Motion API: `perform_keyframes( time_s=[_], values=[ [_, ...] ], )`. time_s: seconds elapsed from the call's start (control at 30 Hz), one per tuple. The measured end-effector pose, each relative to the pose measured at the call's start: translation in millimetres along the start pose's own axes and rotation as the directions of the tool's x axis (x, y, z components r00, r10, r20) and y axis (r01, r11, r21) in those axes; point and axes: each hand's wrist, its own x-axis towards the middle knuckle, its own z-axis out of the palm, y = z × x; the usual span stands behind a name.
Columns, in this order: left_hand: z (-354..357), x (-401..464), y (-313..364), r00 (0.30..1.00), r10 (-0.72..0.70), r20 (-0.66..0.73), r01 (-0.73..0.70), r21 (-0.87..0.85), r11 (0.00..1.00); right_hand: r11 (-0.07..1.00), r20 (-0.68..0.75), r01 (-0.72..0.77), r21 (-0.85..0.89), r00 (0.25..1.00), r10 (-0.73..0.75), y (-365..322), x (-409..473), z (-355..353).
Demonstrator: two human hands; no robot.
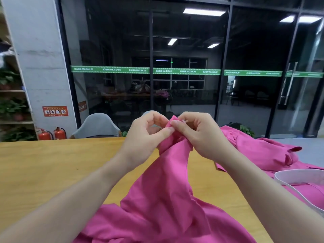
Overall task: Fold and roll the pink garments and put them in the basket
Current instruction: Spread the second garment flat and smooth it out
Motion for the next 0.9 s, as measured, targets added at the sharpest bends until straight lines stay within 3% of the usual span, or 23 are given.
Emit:
perform_keyframes(
  time_s=[0.1,0.17,0.4,0.67,0.9],
  values=[
    [-4.8,2.5,-1.7,0.912,-0.241,0.333,0.322,-0.216,0.922,0.998,0.014,0.0,0.06,1.0,-0.001,-1.2,0.7,-1.5],
    [-3.6,-0.2,-8.6,0.838,-0.296,0.458,0.409,-0.17,0.897,0.998,0.027,0.005,0.057,1.0,-0.006,-0.9,1.6,-3.5],
    [7.4,-17.4,-18.2,0.753,-0.401,0.523,0.567,-0.206,0.797,0.981,0.041,-0.037,0.193,0.999,0.029,4.8,-1.5,-16.2],
    [26.5,-10.3,-29.1,0.805,-0.379,0.457,0.522,-0.24,0.819,0.973,0.071,-0.075,0.219,0.996,0.061,14.8,-8.3,-26.7],
    [15.9,-1.9,-36.2,0.93,-0.292,0.224,0.334,-0.185,0.924,0.98,0.03,-0.146,0.135,0.989,0.143,37.0,-14.6,-41.9]
  ],
)
